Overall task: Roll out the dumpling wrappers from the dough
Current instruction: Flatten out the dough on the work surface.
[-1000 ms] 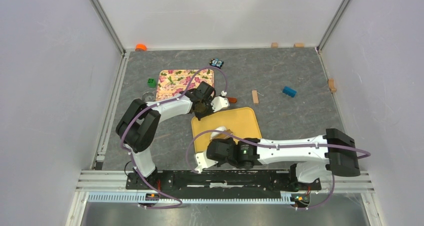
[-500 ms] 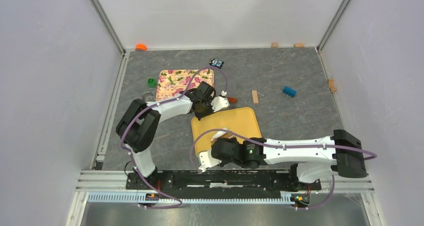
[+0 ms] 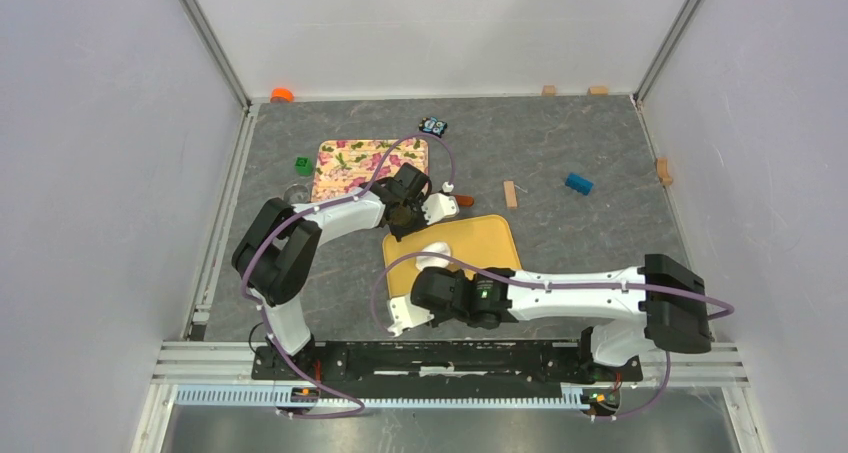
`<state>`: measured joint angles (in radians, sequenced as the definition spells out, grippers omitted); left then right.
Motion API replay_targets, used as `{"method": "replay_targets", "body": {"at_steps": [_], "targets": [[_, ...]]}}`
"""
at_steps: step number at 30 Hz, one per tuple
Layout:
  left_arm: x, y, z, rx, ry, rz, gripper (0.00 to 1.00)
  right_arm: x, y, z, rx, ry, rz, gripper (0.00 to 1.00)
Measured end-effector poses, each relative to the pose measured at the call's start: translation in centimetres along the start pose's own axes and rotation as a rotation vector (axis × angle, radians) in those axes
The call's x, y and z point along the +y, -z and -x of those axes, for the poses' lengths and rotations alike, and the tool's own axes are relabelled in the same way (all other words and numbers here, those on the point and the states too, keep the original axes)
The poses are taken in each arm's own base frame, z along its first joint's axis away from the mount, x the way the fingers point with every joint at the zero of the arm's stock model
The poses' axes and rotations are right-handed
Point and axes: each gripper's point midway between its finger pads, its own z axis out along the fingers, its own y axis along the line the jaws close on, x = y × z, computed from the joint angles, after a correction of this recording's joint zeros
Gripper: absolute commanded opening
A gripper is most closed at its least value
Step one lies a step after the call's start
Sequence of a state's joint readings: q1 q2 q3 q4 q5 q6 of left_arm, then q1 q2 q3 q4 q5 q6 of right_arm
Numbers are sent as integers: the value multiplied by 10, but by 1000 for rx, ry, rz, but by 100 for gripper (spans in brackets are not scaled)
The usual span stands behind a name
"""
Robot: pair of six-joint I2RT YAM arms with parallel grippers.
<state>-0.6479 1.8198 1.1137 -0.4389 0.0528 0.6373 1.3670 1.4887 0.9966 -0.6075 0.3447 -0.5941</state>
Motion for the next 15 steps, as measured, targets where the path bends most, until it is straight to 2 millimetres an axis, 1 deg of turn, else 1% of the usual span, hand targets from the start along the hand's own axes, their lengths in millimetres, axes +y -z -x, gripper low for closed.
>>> {"method": "replay_targets", "body": {"at_steps": [3, 8, 10, 11, 13, 15], "targets": [[0, 0, 0, 0, 0, 0, 2, 5, 5, -4, -17, -29, 14, 0], [0, 0, 0, 0, 0, 0, 2, 14, 23, -13, -8, -49, 68, 0], [0, 0, 0, 0, 0, 0, 2, 13, 30, -14, 0, -48, 77, 0], [0, 0, 0, 0, 0, 0, 2, 11, 33, -14, 1, -47, 76, 0], [0, 0, 0, 0, 0, 0, 2, 1, 41, -10, -1, -45, 57, 0], [0, 0, 0, 0, 0, 0, 2, -18, 52, 0, -25, -45, 11, 0]]}}
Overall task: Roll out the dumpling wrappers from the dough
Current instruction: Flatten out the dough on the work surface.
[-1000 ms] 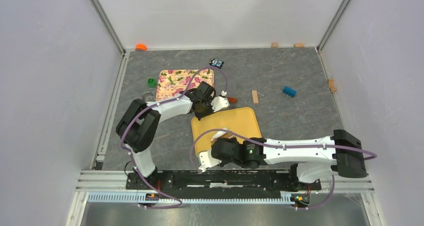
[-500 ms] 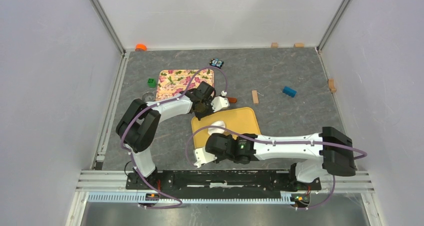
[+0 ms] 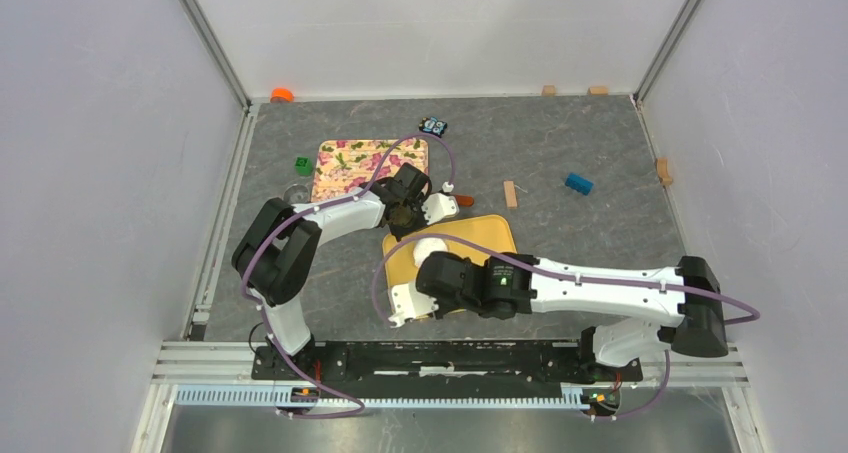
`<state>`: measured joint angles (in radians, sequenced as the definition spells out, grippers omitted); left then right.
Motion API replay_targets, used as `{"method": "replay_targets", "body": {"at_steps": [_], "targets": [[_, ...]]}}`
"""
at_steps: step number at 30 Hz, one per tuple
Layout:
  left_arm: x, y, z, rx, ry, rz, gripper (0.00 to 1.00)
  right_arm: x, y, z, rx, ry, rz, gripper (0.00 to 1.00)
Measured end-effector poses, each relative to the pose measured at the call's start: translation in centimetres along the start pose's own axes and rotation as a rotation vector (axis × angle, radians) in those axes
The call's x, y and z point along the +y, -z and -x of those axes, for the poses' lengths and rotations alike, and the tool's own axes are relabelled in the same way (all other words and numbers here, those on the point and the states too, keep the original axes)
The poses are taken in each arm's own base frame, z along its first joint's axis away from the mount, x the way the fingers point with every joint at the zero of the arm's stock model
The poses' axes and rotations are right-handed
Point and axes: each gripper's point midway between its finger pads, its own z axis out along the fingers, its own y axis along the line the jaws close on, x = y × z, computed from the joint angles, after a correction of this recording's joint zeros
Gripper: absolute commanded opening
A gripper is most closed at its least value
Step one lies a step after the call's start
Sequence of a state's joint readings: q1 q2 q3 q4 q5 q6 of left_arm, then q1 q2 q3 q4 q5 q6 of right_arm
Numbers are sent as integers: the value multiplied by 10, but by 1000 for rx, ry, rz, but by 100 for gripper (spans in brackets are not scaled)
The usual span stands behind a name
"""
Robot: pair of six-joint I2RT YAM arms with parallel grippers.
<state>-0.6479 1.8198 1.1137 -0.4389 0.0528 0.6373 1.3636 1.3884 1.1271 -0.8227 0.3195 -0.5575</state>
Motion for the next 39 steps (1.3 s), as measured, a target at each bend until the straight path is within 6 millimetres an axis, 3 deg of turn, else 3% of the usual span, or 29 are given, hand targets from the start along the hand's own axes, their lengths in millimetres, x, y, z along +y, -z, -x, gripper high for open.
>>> {"method": "replay_targets", "body": {"at_steps": [6, 10, 14, 17, 21, 31, 39], "targets": [[0, 0, 0, 0, 0, 0, 2, -64, 36, 40, -113, 9, -189, 0], [0, 0, 0, 0, 0, 0, 2, -77, 26, 44, -92, 43, -222, 0], [0, 0, 0, 0, 0, 0, 2, -67, -12, 32, -2, 97, -175, 0], [0, 0, 0, 0, 0, 0, 2, -53, -39, 11, 63, 124, -130, 0], [0, 0, 0, 1, -1, 0, 2, -36, -61, -9, 117, 135, -83, 0], [0, 0, 0, 2, -2, 2, 2, -19, -57, -15, 66, 85, -115, 0], [0, 0, 0, 2, -2, 2, 2, -26, -66, -7, 74, 95, -124, 0]]}}
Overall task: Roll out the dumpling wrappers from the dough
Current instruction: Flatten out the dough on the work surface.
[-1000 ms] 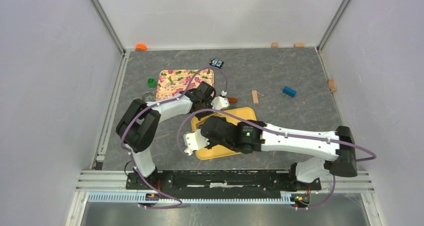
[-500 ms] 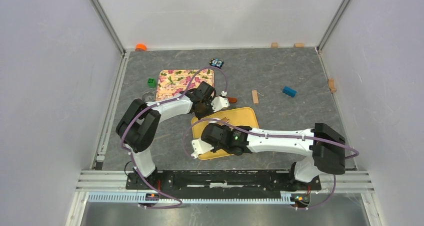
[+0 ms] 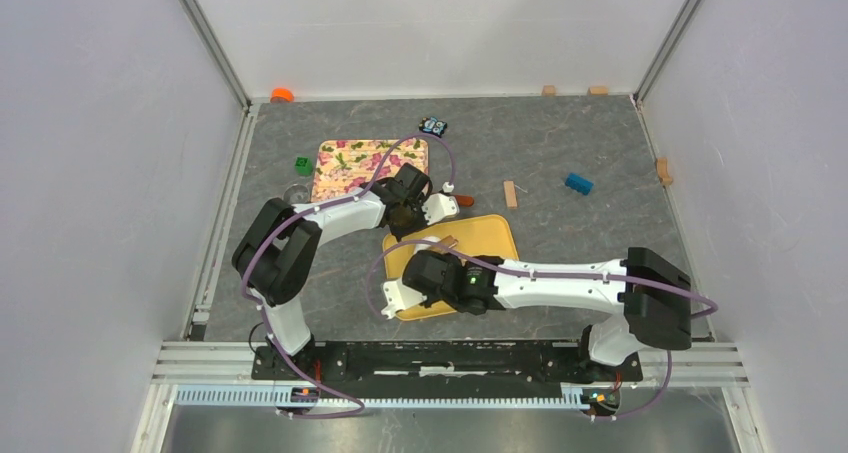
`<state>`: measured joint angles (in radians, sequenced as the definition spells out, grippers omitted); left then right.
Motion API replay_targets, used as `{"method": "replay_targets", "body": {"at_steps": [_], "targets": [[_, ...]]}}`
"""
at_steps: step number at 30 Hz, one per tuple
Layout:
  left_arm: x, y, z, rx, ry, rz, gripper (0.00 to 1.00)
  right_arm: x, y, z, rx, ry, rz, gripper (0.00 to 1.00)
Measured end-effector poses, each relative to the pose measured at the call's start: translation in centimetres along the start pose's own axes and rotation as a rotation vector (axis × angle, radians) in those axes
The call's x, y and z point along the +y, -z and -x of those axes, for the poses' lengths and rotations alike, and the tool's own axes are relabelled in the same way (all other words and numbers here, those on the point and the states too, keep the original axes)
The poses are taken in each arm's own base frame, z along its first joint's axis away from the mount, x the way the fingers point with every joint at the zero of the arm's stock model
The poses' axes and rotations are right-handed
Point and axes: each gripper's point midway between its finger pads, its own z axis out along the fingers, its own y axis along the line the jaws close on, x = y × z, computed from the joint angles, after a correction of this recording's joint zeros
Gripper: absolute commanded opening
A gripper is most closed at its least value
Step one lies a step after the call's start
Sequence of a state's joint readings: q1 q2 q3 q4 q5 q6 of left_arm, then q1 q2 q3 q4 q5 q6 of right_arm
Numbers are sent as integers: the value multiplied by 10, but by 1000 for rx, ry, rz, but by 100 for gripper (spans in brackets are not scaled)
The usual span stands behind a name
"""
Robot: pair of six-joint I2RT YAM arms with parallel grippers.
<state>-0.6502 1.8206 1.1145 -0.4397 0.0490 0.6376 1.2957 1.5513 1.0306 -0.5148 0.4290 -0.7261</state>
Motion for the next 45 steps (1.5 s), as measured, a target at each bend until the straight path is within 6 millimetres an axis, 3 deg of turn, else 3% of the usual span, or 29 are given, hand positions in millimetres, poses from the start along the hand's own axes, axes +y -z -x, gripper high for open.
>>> {"method": "replay_targets", "body": {"at_steps": [9, 18, 27, 35, 45], "targets": [[0, 0, 0, 0, 0, 0, 2, 17, 13, -4, -22, -20, 7, 0], [1, 0, 0, 2, 0, 2, 2, 4, 1, 5, -7, -9, 1, 0], [0, 0, 0, 3, 0, 2, 2, 25, 20, -2, -44, -37, 18, 0], [0, 0, 0, 7, -2, 1, 2, 7, 2, 13, -1, 1, 11, 0], [0, 0, 0, 7, -2, 1, 2, 25, 18, 6, -29, -6, 33, 0]]}}
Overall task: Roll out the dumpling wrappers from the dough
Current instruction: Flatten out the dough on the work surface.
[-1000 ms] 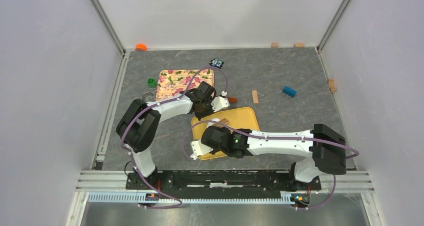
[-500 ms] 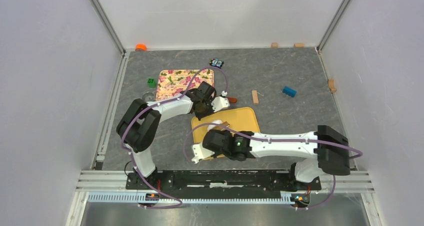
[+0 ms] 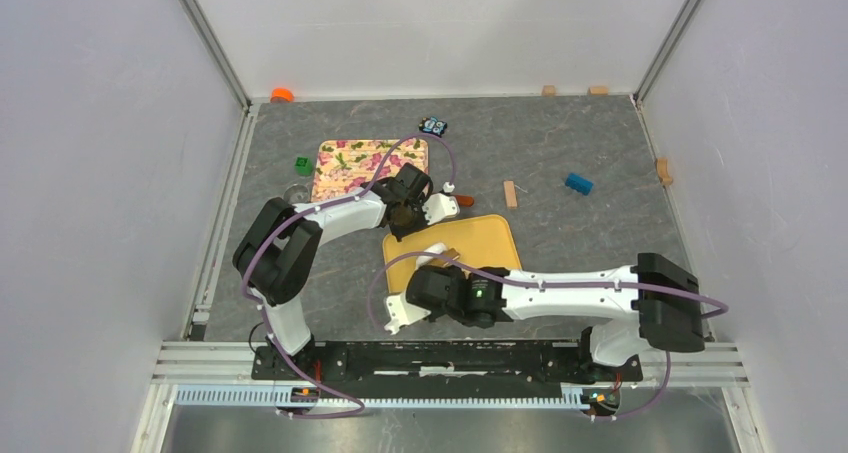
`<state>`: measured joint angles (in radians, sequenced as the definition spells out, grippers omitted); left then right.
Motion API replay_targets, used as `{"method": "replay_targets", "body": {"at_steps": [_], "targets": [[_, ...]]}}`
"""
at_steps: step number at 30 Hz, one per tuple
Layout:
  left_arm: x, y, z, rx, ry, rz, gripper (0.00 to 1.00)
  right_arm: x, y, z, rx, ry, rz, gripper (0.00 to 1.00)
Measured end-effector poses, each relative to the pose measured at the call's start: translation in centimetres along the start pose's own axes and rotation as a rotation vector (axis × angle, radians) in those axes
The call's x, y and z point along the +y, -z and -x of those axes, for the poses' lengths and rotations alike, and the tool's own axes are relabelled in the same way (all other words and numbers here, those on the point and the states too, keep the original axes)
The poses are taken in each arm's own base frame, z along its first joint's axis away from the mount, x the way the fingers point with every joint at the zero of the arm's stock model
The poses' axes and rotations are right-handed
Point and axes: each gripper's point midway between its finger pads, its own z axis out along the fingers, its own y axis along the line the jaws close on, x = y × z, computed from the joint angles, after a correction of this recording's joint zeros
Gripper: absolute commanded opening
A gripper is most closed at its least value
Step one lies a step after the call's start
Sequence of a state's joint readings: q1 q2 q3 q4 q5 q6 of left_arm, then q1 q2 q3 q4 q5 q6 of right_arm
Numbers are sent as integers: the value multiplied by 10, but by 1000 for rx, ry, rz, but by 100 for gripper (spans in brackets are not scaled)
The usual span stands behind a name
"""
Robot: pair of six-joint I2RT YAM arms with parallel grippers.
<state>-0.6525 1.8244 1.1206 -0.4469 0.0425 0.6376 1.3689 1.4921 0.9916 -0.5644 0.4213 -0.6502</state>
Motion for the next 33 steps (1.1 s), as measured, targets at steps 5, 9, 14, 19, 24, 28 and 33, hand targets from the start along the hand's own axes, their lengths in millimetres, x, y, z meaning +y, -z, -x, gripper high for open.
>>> {"method": "replay_targets", "body": {"at_steps": [5, 9, 14, 19, 24, 28, 33], "targets": [[0, 0, 0, 0, 0, 0, 2, -13, -10, 8, 20, 20, 2, 0], [0, 0, 0, 0, 0, 0, 2, -12, -11, 7, 17, 9, -2, 0], [0, 0, 0, 0, 0, 0, 2, -2, 0, 0, -23, -20, 1, 0], [0, 0, 0, 2, -1, 3, 2, -15, -9, 5, -2, -1, 3, 0], [0, 0, 0, 5, -4, 5, 2, -30, -21, 16, 8, 7, 1, 0], [0, 0, 0, 5, -4, 5, 2, -18, -15, 10, -6, -2, -2, 0], [0, 0, 0, 6, -4, 6, 2, -3, 1, 1, -44, -35, 9, 0]]}}
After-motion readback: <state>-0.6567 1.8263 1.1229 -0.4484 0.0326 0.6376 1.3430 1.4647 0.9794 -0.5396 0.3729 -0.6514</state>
